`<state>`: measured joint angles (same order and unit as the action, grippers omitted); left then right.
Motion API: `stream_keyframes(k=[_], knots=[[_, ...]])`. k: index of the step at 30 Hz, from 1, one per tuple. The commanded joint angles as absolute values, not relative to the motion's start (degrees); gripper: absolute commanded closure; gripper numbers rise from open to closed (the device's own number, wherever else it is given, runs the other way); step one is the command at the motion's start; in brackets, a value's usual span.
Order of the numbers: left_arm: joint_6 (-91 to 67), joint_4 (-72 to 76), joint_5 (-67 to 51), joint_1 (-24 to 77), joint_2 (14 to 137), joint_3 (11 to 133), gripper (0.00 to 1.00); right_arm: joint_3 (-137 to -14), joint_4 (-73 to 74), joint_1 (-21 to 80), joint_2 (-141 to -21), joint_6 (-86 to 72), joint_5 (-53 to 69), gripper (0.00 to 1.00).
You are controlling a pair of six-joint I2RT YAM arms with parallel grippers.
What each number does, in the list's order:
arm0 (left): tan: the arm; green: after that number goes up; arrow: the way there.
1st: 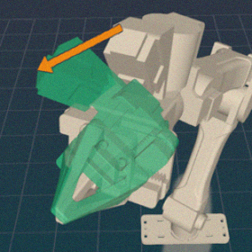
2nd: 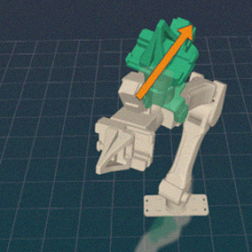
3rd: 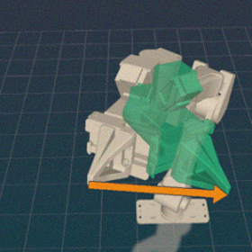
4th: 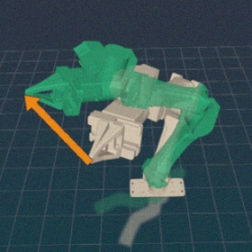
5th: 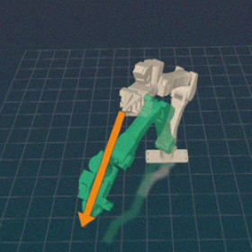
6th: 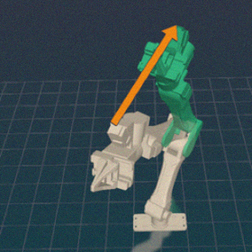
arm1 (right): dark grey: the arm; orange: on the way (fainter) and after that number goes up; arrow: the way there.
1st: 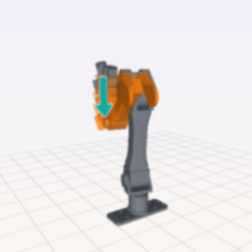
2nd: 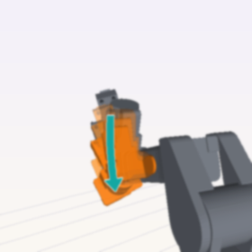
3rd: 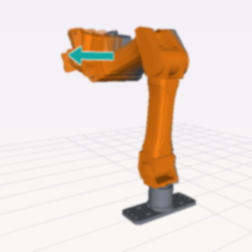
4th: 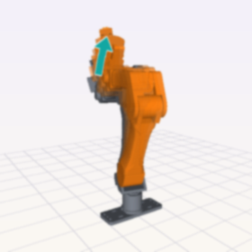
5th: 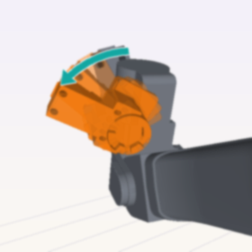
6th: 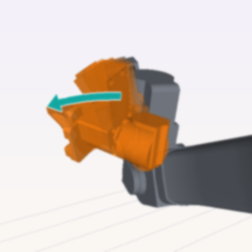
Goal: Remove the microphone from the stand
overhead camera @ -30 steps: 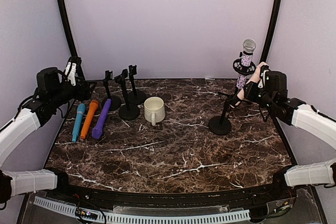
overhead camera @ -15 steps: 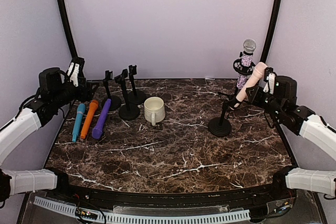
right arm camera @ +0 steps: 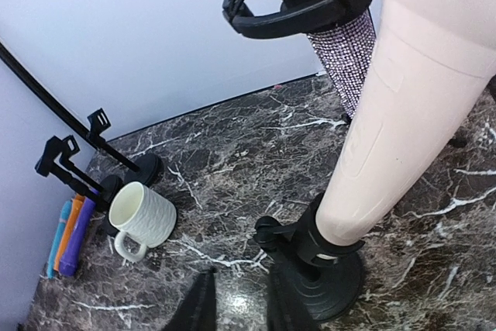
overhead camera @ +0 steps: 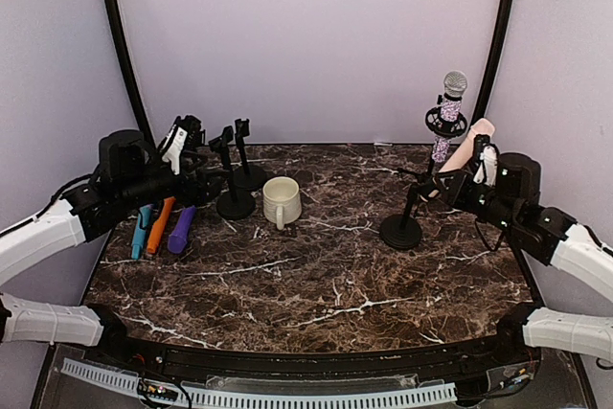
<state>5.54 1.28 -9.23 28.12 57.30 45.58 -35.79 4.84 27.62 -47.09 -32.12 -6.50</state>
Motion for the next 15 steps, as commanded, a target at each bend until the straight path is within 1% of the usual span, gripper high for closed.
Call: stream_keyframes(k=[1,4,7,11,15], knots=[[1.5,5.1,-11.2,33.8,59.5,46.8,0.26,-37.4,9.9,28.1,-43.2,-34.1,-15.5,0.59],[0.4,3.6,-12.3,34.2,61.0,49.2,0.25,-40.2,14.9,24.9,-42.7,-32.9,-15.3,0.43],[1.5,-1.0,-8.6,34.0,62.7,53.1,0.22,-42.8,17.2,19.5,-43.9,-30.7,-9.6,0.33],[4.5,-2.6,-8.0,31.7,63.5,53.3,0.2,-45.2,15.5,14.4,-46.9,-28.0,-2.5,0.18],[2.4,0.4,-11.7,26.2,62.9,49.2,0.19,-48.3,14.0,12.7,-50.4,-25.7,-1.5,0.1]])
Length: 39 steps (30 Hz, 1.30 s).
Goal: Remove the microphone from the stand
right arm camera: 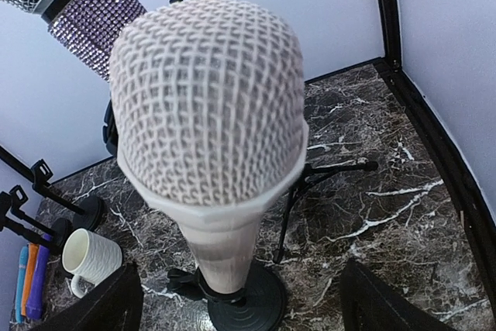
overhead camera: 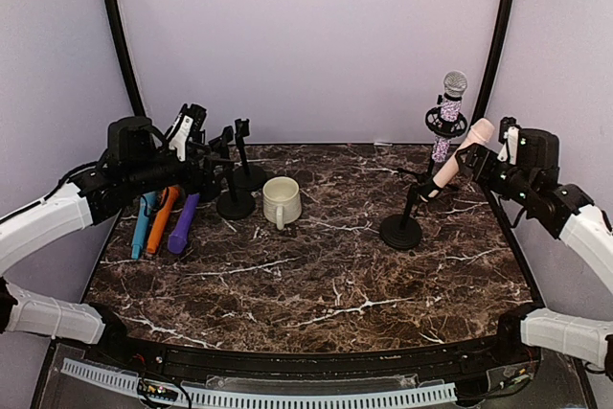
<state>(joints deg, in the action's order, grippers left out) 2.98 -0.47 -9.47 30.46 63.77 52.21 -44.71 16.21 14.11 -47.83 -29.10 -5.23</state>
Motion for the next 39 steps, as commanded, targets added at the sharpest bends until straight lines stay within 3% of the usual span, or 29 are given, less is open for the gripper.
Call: stream_keyframes(k=[1,12,16,30,39], knots=[[2.2,1.3,-11.8,25.4,62.6,48.4,0.19,-48.9,13.4,12.3,-51.1,-25.5,-1.3,0.09],[2.5,1.8,-11.8,25.1,61.7,48.1,0.19,-55.8,12.8,8.7,-54.6,-22.6,-1.9,0.02],[2.4,1.8,-11.7,25.1,61.7,48.2,0.19,-57.8,14.6,7.0,-56.2,-22.6,-1.0,0.04],[2.2,1.7,-11.6,25.1,62.3,48.1,0.19,-58.3,14.1,5.4,-58.5,-23.0,3.3,0.26],[2.5,1.6,-11.4,25.1,62.5,48.1,0.19,-59.0,15.1,5.4,-58.0,-22.6,6.0,0.58]])
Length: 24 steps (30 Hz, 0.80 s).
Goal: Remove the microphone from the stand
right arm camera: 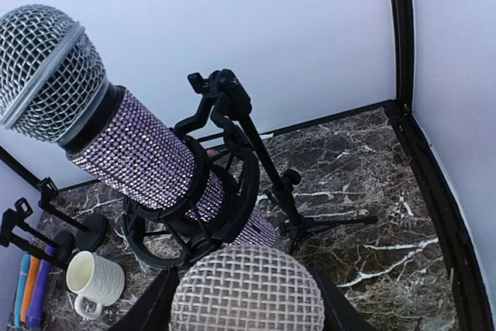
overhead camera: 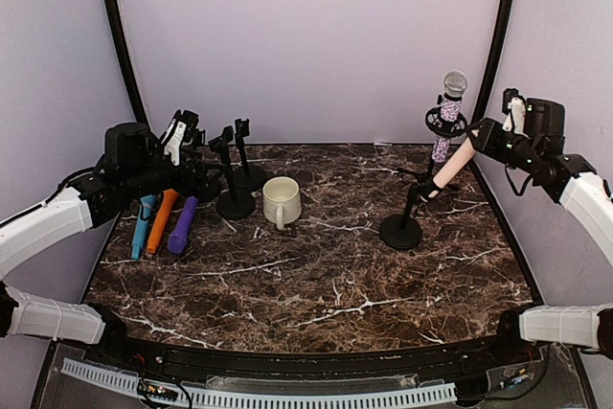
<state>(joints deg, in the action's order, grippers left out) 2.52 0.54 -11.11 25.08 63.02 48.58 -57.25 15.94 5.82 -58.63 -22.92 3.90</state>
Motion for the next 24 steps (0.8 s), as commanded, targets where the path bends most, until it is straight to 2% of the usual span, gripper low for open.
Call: stream_keyframes(k=[1,8,12,18,24], knots=[[2.5,1.6,-11.3,25.1,62.5,48.1,0.19,-59.1,15.3,5.5,-57.6,-22.9,6.8,0.6],[2.6,2.0,-13.6,25.2,62.7,47.9,0.19,-57.7,15.3,5.8,-55.1,-28.2,13.2,0.73],[2.6,2.9,-16.4,26.4,62.9,47.7,0.19,-56.4,14.4,9.6,-54.5,-30.4,13.3,0.74],[2.9,1.6,-14.0,31.6,63.5,49.0,0.19,-56.9,13.0,17.1,-54.4,-35.1,10.5,0.76],[-4.1,6.1,-13.7,37.5,64.3,47.8,0.2,-58.6,12.4,25.8,-56.3,-37.7,4.4,0.76]])
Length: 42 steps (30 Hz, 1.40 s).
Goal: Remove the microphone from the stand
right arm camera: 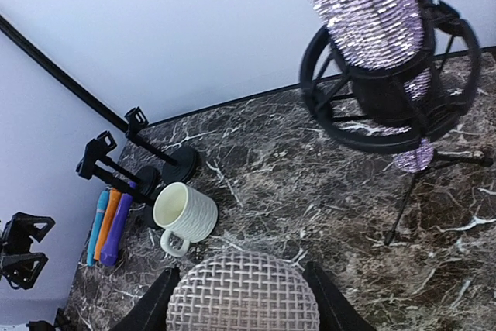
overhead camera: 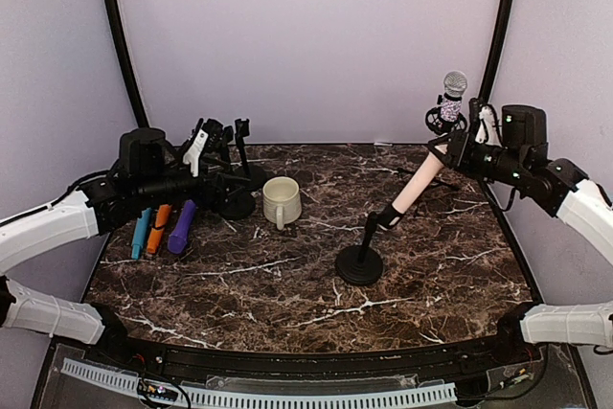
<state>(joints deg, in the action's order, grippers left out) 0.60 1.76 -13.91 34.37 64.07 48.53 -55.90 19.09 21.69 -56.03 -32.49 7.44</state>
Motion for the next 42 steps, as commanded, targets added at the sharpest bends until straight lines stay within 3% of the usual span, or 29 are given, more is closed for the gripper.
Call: stream_keyframes(k=[1,12,28,30,32,42], knots=[[-5.4,7.2,-13.2,39.4,64.9,47.7,0.2,-58.6,12.0,27.0,-56.8,-38.1,3.8,0.76],[-10.4,11.5,-7.3,56.6,77.6,53.5,0.19,-60.0,8.8,39.7,-61.8,-39.6,-5.6,0.77],[-8.6,11.2,-9.2,57.3,95.7,63.9,0.16,-60.8,8.9,42.4,-62.6,-37.9,-5.4,0.77],[-8.4,11.6,-9.6,57.3,96.4,64.3,0.19,-61.0,9.2,42.4,-62.7,-37.7,-5.4,0.77],[-8.1,11.3,-9.9,57.3,97.1,64.8,0.34,-61.2,9.4,42.4,-62.7,-37.4,-5.4,0.77],[-6.3,9.7,-10.8,57.4,99.1,65.7,0.7,-61.6,9.0,42.5,-63.1,-34.8,-2.8,0.78]])
